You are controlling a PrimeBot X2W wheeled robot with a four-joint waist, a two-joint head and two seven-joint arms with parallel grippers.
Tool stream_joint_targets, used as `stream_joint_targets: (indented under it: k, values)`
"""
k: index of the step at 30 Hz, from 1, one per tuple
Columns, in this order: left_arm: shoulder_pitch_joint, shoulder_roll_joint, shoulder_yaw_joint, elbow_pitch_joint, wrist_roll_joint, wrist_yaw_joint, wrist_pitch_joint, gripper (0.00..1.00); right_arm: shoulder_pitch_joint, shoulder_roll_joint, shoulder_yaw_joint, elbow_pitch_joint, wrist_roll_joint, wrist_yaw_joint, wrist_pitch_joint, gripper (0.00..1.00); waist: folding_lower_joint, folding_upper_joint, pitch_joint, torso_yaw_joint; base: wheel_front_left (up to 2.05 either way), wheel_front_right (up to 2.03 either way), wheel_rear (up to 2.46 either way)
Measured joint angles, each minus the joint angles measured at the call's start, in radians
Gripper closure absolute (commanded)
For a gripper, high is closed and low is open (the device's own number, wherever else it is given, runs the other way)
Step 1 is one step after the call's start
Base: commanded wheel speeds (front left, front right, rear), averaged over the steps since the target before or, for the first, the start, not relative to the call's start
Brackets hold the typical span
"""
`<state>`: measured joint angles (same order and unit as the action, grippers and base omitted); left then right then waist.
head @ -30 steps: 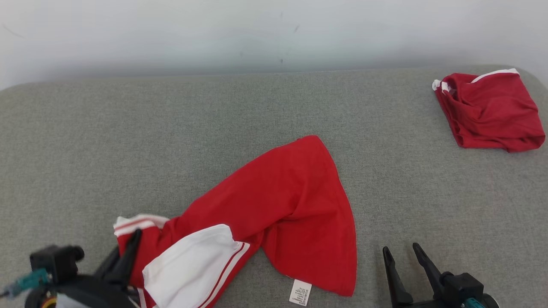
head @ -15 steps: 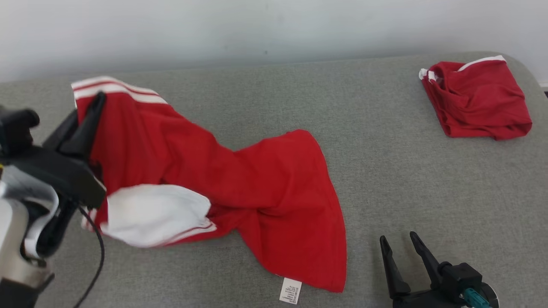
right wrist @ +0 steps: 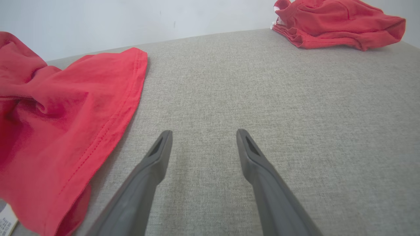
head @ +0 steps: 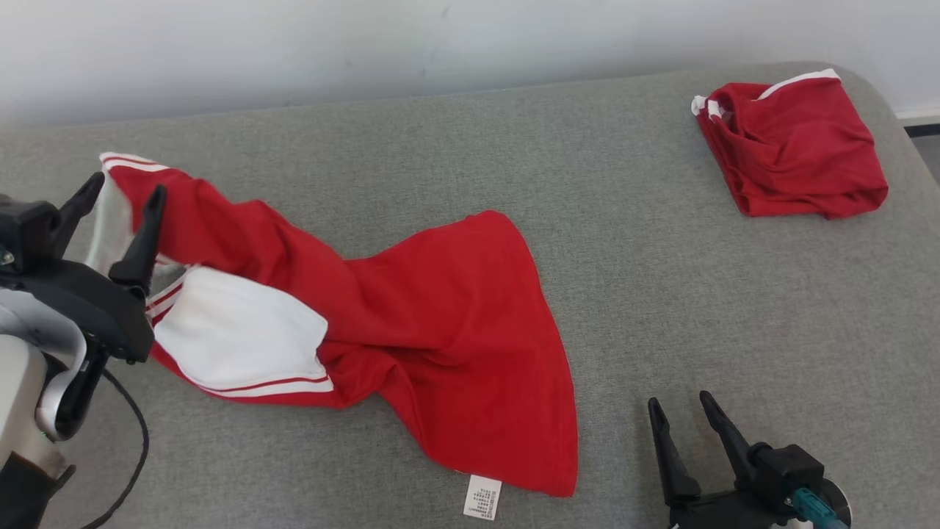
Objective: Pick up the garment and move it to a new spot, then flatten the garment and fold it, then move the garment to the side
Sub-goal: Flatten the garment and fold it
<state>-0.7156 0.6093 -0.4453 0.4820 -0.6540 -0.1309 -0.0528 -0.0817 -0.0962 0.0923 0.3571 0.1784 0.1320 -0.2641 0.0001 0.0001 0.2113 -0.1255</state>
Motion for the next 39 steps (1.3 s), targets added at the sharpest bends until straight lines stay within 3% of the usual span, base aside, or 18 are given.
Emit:
stream_joint_targets:
  k: [7,14,17,33,34,35,36,37,39]
  values:
    - [-0.006,0.001,-0.042,0.047,-0.032,0.000,-0.051,0.00,0.011,-0.002,-0.014,0.005,-0.003,0.000,0.000,0.00,-0.0001,0.0000,-0.012,0.031,0.00,0.00,0.00]
    - [0.024,0.017,-0.163,-0.020,-0.210,0.000,0.057,0.00,0.000,0.001,0.000,0.006,-0.004,0.000,0.000,0.00,-0.0002,0.0000,-0.004,0.048,0.00,0.00,0.00]
    - [0.019,0.044,-0.207,-0.014,-0.271,0.000,0.124,0.00,-0.018,0.001,0.011,0.008,-0.003,0.000,0.000,0.00,-0.0002,0.0000,0.014,0.039,0.00,0.00,0.00]
    - [-0.052,0.104,-0.308,0.097,-0.339,0.000,0.194,0.00,-0.038,0.019,0.002,-0.006,0.003,0.000,0.000,0.00,-0.0001,0.0000,0.076,-0.056,0.00,0.00,0.00]
    - [-0.053,0.103,-0.315,0.101,-0.346,0.000,0.196,0.22,-0.038,0.020,0.002,-0.007,0.003,0.000,0.000,0.00,-0.0001,0.0000,0.077,-0.058,0.00,0.00,0.00]
    - [-0.053,0.102,-0.319,0.105,-0.354,0.000,0.201,0.59,-0.037,0.022,0.000,-0.008,0.003,0.000,0.000,0.00,-0.0001,0.0000,0.077,-0.060,0.00,0.00,0.00]
    - [-0.053,0.102,-0.327,0.105,-0.361,0.000,0.203,0.86,-0.037,0.022,0.000,-0.009,0.001,0.000,0.000,0.00,-0.0001,0.0000,0.076,-0.059,0.00,0.00,0.00]
    - [-0.053,0.101,-0.333,0.103,-0.368,0.000,0.203,1.00,-0.037,0.022,-0.001,-0.011,0.000,0.000,0.000,0.00,-0.0001,0.0000,0.076,-0.058,0.00,0.00,0.00]
    - [-0.054,0.101,-0.340,0.096,-0.385,0.000,0.193,1.00,-0.038,0.022,-0.004,-0.019,0.000,0.000,0.000,0.00,-0.0001,0.0000,0.073,-0.054,0.00,0.00,0.00]
